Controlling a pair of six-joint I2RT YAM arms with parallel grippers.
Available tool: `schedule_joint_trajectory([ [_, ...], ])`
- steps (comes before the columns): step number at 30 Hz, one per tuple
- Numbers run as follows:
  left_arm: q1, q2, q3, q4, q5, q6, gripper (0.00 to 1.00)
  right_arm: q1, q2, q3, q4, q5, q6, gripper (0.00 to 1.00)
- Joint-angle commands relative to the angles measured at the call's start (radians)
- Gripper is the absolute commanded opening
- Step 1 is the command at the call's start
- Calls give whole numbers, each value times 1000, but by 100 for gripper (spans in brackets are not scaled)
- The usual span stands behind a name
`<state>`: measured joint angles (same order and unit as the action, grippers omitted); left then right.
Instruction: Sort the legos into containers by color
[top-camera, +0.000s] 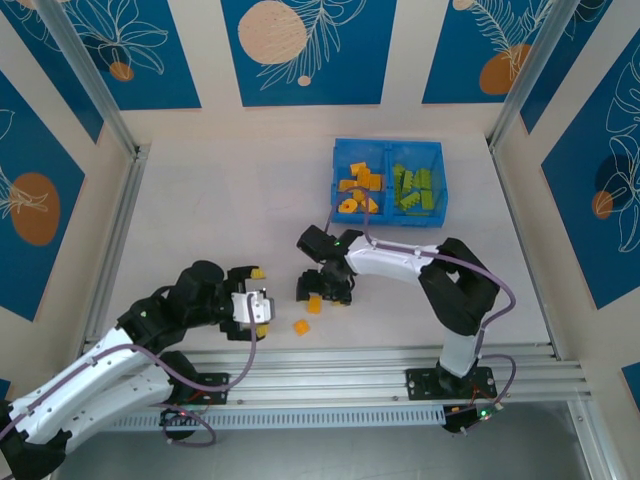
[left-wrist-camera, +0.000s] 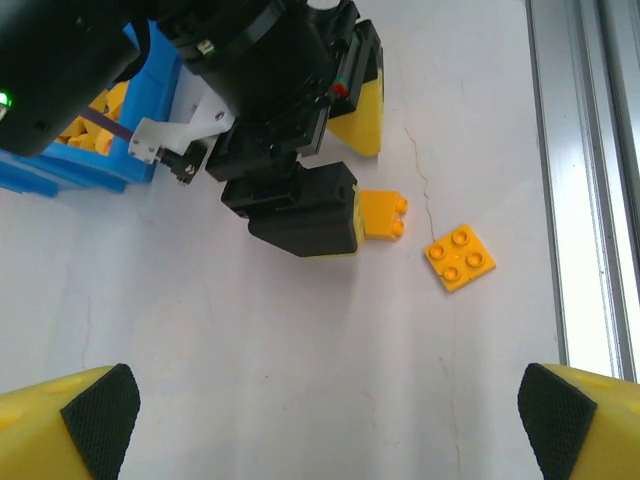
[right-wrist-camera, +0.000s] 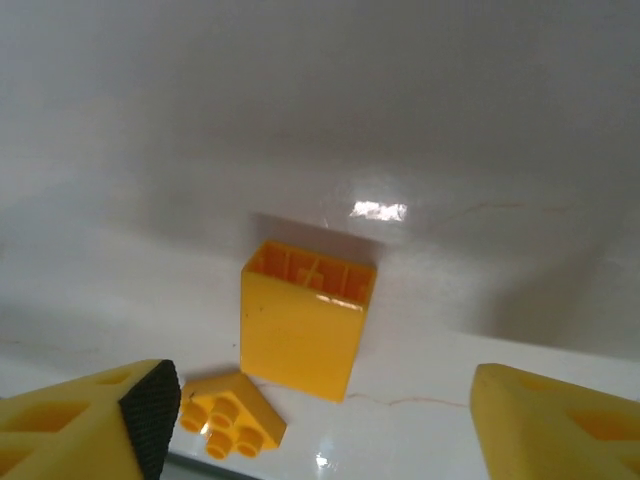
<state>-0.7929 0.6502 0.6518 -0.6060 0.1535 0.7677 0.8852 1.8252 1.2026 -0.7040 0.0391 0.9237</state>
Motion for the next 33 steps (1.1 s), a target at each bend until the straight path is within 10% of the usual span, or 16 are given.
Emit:
schedule_joint_trajectory([
  [1, 7, -12, -20, 50, 38, 24, 100, 33, 49, 50, -61, 51, 24, 74],
  [12, 7, -31, -70, 159, 100, -49, 100, 41, 28, 23, -64, 156, 44, 37],
  [26, 6, -19, -113, 422, 162, -221, 100, -175, -278, 67, -75, 352, -147, 34],
  [33, 7, 50, -57, 385, 171, -240, 100, -385, -148, 253, 50, 399, -347, 33],
])
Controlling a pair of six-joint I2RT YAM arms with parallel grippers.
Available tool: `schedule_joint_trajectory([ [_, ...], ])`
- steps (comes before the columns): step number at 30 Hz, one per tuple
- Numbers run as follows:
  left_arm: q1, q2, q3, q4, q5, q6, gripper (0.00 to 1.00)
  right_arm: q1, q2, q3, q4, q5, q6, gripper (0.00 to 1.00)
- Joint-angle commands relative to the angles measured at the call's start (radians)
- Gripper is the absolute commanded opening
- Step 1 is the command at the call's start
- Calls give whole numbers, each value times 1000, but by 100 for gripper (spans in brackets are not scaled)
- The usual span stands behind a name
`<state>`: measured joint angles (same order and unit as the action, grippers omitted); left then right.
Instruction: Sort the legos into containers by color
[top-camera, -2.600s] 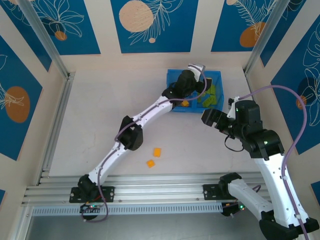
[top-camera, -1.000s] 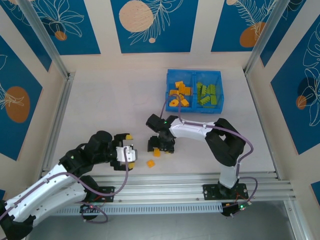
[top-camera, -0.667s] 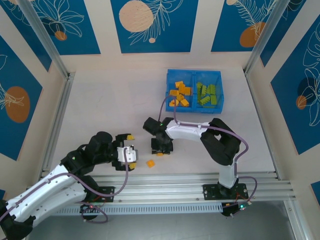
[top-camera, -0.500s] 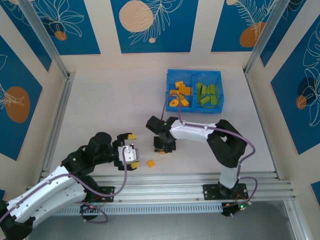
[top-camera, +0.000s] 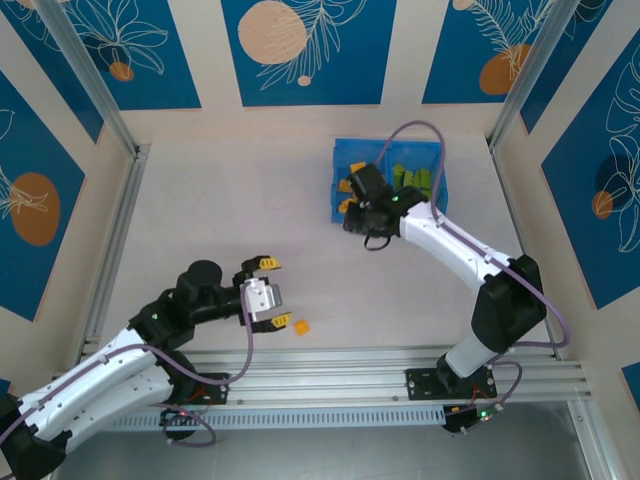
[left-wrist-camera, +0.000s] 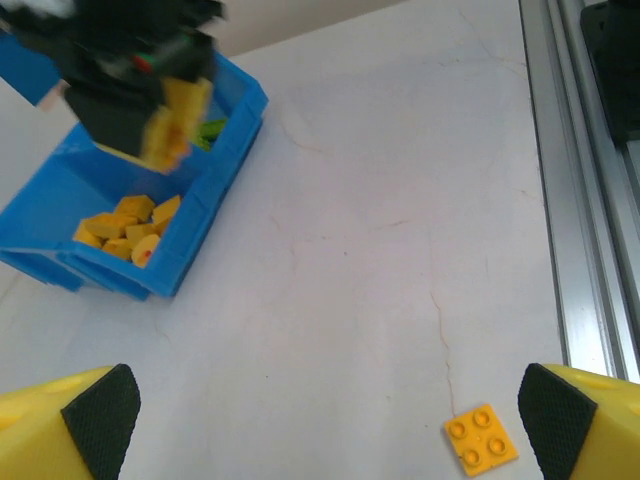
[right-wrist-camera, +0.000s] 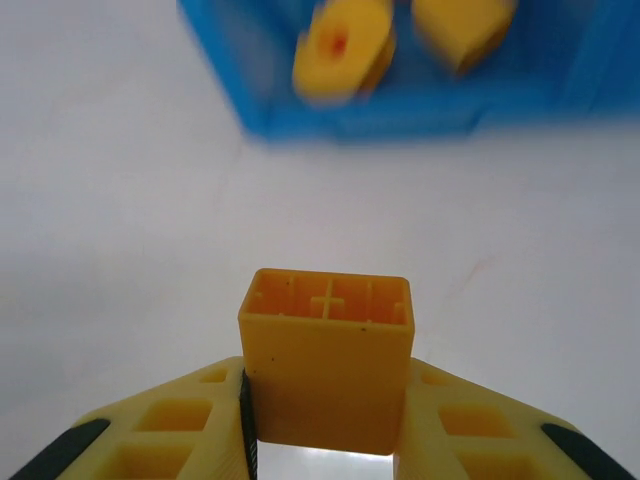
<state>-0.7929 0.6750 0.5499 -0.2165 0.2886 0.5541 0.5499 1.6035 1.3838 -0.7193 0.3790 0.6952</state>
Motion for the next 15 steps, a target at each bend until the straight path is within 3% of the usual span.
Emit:
schedule_joint_trajectory([
  [1, 7, 38, 64, -20, 20, -40, 100, -72, 118, 113, 74, 61, -136, 34],
  [10, 7, 78, 142, -113, -82, -185, 100, -165, 535, 577, 1, 35, -225, 38],
  [15, 7, 81, 136, -102, -105, -248, 100, -212, 706, 816, -31, -66, -178, 38],
])
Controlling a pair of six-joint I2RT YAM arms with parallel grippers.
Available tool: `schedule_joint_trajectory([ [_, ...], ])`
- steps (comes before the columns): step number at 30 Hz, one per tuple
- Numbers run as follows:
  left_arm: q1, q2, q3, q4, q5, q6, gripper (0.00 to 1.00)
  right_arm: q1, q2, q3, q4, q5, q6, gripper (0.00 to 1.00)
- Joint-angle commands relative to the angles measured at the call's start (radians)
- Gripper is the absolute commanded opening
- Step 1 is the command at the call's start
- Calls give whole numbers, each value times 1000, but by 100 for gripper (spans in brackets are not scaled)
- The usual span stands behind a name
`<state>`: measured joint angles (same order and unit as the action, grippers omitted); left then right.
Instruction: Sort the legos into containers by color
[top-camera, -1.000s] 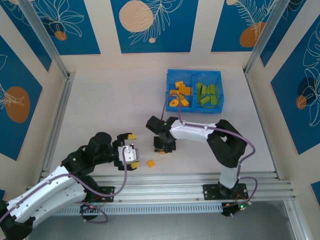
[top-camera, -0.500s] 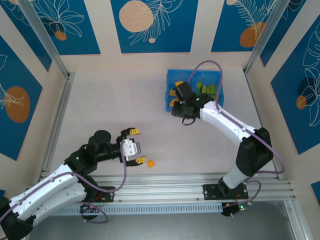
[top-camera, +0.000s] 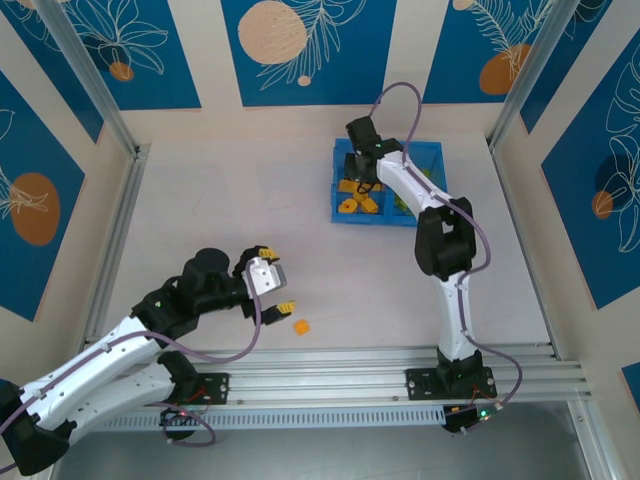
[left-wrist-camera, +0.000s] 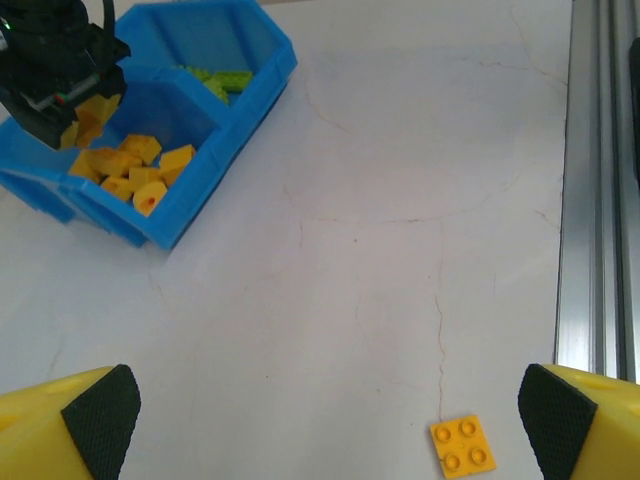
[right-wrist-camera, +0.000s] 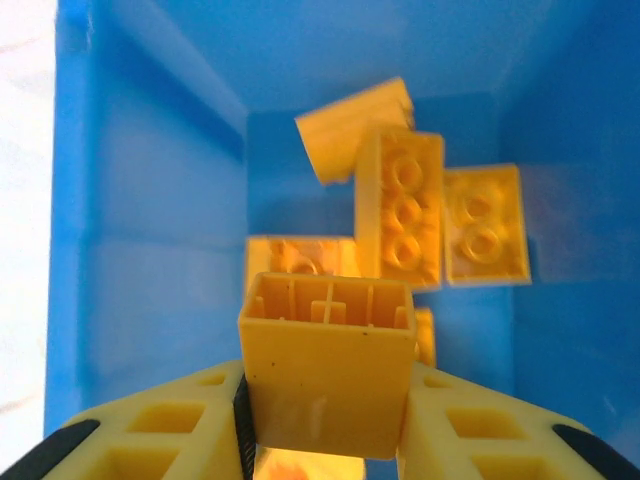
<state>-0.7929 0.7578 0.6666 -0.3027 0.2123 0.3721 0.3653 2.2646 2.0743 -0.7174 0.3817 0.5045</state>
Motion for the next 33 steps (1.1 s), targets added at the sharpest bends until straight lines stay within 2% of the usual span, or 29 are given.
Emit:
schedule_joint_trajectory([
  [1, 7, 0, 21, -15, -31, -75, 100, -35, 79, 177, -43, -97, 24, 39],
  [4, 7, 5, 30, -28, -58, -99, 100, -54, 171, 300, -61, -203, 43, 45],
  [8, 7, 0, 19, -32, -105, -130, 100, -59, 223, 400, -119, -211, 73, 58],
  [14, 7, 23, 20, -31, -98, -206, 100, -55, 117, 340, -151, -256, 48, 58],
  [18, 7, 76, 26, -49, -54, -232, 100, -43, -90, 130, -97, -320, 17, 58],
  [23, -40, 198, 54, -136, 31, -132, 100, -25, -412, -232, -8, -393, -53, 61],
  [28, -113, 338, 49, -156, -1, -104, 100, -25, -676, -550, -5, -395, -70, 68],
  [33, -170, 524, 110, -182, -30, -60, 100, -19, -873, -762, -24, -392, -36, 71],
])
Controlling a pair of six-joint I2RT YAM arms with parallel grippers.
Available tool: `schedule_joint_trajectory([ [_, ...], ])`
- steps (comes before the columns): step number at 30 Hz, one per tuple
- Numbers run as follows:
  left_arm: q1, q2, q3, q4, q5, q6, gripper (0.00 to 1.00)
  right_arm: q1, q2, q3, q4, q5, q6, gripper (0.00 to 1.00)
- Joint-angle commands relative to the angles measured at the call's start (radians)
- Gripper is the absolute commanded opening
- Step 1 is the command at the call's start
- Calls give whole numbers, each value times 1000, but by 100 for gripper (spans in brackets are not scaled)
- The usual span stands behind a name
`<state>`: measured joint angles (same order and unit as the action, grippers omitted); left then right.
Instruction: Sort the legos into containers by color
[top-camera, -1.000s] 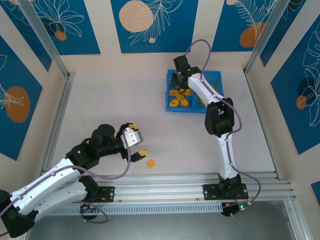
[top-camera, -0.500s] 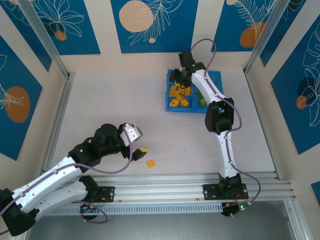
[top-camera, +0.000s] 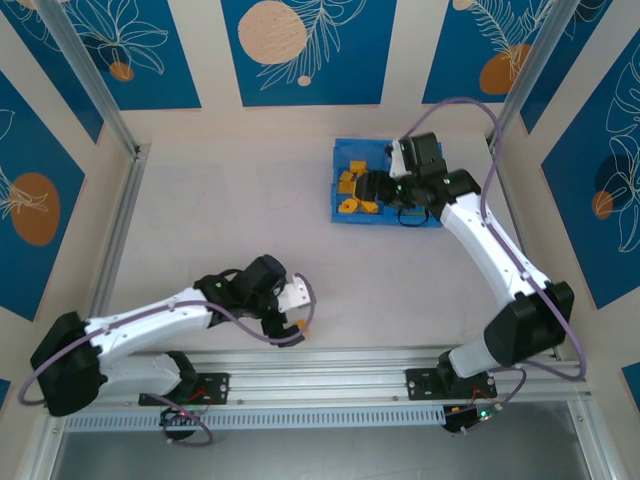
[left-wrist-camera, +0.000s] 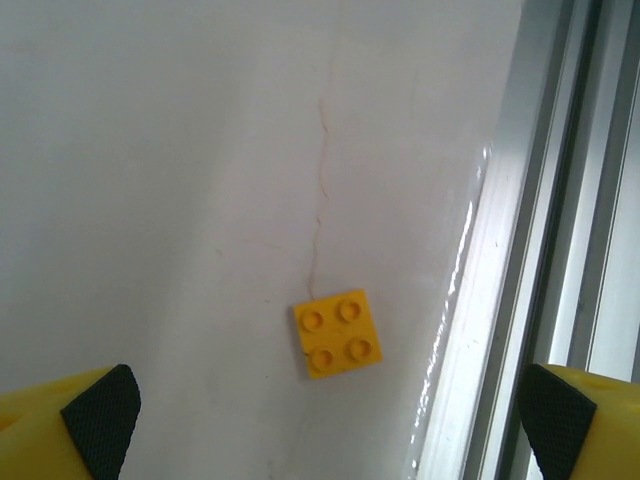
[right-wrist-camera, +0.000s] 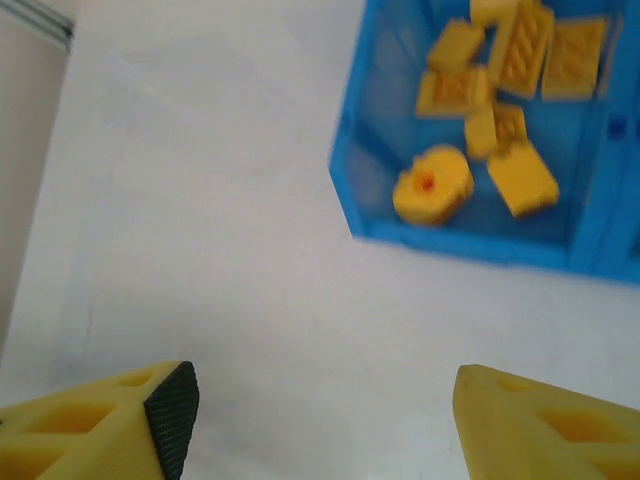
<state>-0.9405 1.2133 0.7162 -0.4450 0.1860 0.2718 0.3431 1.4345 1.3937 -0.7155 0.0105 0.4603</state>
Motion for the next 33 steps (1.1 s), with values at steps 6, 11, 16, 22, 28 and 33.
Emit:
schedule_joint_trajectory([
  [6, -93, 288, 140, -82, -120, 73, 95, 2, -145, -160, -73, -6, 4, 73],
  [11, -96, 432, 196, -136, -158, 57, 89, 2, -150, -154, -99, -8, -25, 73],
  [16, -95, 510, 249, -186, -172, 41, 82, 1, -154, -172, -87, -13, -34, 73],
  [22, -95, 532, 264, -203, -167, 39, 54, -1, -161, -169, -91, -21, -36, 74],
  [28, -90, 497, 253, -177, -154, 50, 39, -6, -166, -159, -110, -29, -29, 74],
  [33, -70, 446, 259, -140, -145, 49, 39, -6, -180, -162, -112, -30, -8, 74],
])
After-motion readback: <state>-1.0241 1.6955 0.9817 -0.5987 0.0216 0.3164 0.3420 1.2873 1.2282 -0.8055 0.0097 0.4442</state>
